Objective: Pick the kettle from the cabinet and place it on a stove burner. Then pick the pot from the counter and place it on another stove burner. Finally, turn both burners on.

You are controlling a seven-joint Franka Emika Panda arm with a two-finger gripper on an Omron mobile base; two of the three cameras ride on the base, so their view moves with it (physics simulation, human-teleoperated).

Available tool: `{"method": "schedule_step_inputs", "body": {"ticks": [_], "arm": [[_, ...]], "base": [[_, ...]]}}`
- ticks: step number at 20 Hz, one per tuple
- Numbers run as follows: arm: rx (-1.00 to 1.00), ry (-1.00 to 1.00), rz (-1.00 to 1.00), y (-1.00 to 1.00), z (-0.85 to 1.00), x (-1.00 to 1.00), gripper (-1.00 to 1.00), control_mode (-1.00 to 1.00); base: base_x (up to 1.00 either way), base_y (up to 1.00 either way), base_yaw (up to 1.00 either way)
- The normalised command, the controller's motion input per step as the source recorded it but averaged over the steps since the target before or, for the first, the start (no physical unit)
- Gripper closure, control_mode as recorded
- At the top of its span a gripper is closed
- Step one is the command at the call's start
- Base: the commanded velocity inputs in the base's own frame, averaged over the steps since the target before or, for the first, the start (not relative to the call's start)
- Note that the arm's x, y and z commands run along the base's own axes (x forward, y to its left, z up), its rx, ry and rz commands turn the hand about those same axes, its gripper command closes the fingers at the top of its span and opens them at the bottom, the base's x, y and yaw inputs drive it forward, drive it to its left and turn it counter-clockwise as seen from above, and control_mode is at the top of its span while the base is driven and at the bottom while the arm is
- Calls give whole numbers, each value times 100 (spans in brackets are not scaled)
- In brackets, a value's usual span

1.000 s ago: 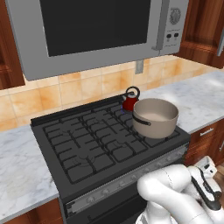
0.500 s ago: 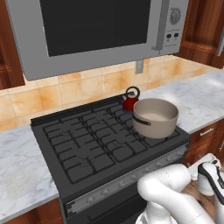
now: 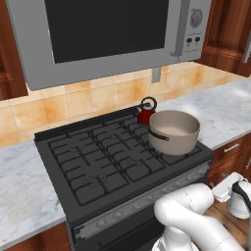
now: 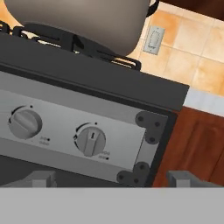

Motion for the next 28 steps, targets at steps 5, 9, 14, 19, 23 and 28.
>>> {"method": "schedule_step_inputs", "body": {"ticks": [5, 9, 14, 19, 23, 28], "arm": [[0, 0, 0, 44, 0, 0, -100, -100], [0, 0, 0, 37, 1, 2, -100, -100], [3, 0, 0, 23, 9, 15, -100, -100], [9, 5, 0, -4, 4, 15, -100, -100], [9, 6, 0, -2, 2, 14, -100, -100], [6, 6, 0, -4, 0, 14, -100, -100]], "base": [[0, 0, 0], [0, 0, 0], [0, 0, 0], [0, 0, 0], [0, 0, 0], [0, 0, 0]]}}
